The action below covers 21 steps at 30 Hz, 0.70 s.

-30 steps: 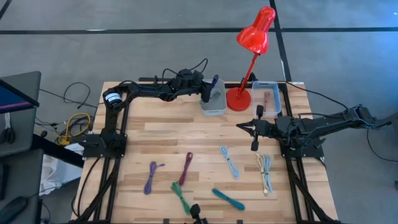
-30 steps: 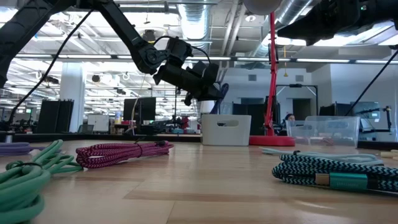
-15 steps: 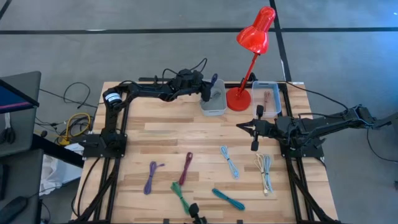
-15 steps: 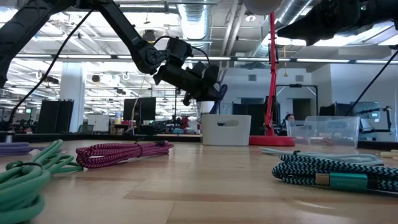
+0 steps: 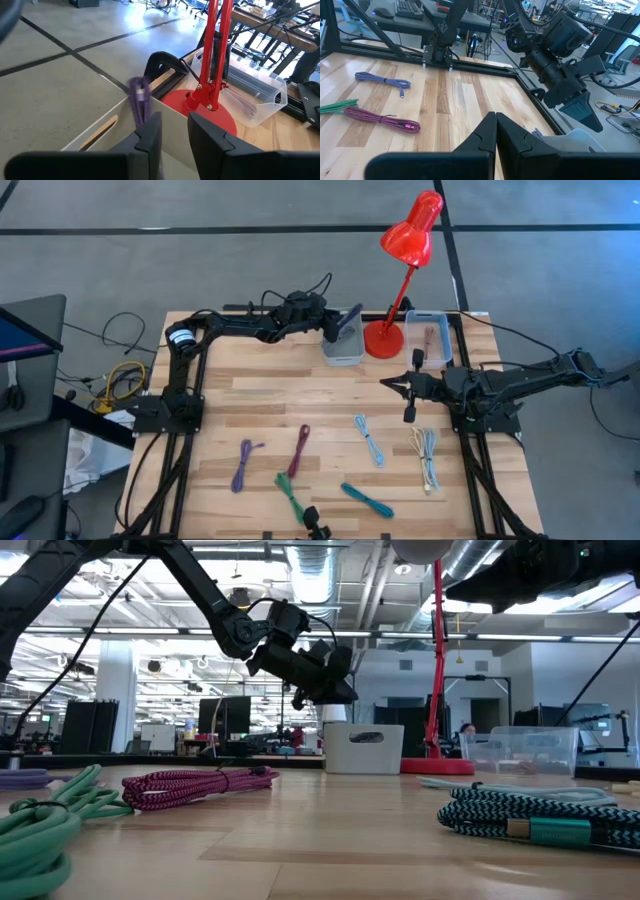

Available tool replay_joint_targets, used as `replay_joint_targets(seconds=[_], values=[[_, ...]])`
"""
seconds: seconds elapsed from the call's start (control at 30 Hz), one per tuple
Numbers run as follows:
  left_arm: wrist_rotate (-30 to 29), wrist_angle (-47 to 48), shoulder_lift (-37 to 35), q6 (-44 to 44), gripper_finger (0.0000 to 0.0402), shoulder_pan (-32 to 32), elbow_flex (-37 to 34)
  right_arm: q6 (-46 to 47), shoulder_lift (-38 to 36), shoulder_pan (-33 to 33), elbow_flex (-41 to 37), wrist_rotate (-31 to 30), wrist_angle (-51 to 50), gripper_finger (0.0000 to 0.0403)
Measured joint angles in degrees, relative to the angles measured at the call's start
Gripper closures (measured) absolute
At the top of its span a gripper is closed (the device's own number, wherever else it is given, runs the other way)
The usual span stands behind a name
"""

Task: Pick & Place USB Port
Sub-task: Put the purple patterned charger cable into the white bin, then put the purple charger cable into the transparent bin

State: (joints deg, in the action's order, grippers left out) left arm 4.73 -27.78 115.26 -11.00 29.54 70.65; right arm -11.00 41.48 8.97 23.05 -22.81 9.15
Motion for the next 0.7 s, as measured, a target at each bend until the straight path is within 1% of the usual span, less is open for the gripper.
replay_joint_targets(seconds=[0.27, 0.37, 0.47, 0.57, 0.7], values=[[0.2, 0.0, 0.0, 0.5, 0.0305, 0.0, 0.0, 0.0, 0.0, 0.0, 0.0, 0.0, 0.0, 0.0402], [1.9, -0.1, -0.6, 0.5, 0.0305, 0.0, -0.1, 0.0, 0.0, 0.0, 0.0, 0.0, -0.1, 0.0402], [5.1, 0.5, -2.4, 1.8, 0.0305, 0.0, -0.2, 0.1, 0.0, 0.1, 0.0, 0.0, -0.2, 0.0402], [9.4, 6.9, -6.8, 7.7, 0.0307, 0.0, -0.2, 0.0, 0.0, 0.9, 0.0, 0.0, -0.2, 0.0402], [9.9, 21.7, -14.5, 15.3, 0.0325, -0.8, -0.2, -0.1, 0.0, 2.0, 0.0, 0.0, -0.1, 0.0402]])
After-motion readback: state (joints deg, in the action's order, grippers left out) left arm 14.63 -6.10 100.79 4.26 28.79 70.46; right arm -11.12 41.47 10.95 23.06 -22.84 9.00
